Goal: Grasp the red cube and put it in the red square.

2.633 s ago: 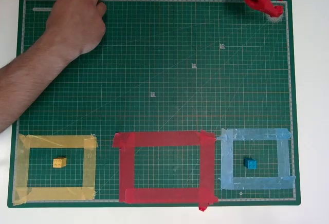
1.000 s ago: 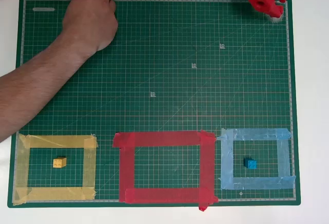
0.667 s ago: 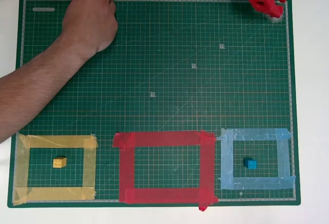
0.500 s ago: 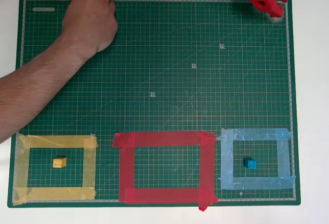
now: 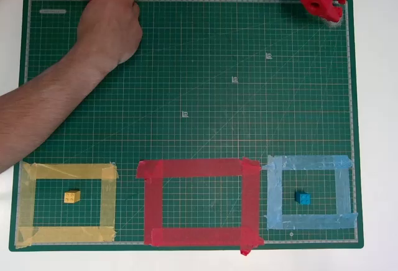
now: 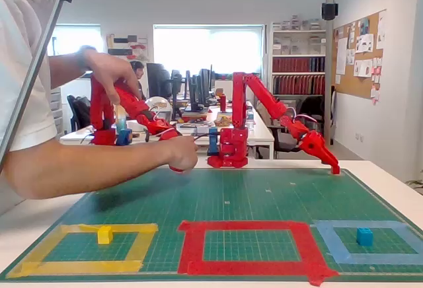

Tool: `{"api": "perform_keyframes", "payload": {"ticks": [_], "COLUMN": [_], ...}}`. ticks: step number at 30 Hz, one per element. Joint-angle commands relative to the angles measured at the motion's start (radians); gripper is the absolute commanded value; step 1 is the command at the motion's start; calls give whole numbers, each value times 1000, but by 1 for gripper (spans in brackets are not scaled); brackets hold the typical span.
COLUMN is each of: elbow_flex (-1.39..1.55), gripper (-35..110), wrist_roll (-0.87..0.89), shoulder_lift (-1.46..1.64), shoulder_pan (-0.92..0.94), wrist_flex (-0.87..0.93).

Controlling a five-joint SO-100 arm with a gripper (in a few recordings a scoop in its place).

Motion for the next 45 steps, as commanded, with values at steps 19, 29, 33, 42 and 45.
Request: {"api": "perform_keyframes", "payload": {"ticks": [19, 29, 33, 42, 45], "elbow_flex": [-75, -67, -20, 224, 295], "gripper": [13, -1, -1, -1, -1], "wrist_roll": [2, 17, 74, 75, 72], "shoulder_lift": [-61, -14, 107, 416, 546], "shoulder_pan": [-17, -23, -29, -23, -6], "wrist_flex": [-32, -32, -31, -26, -17]}}
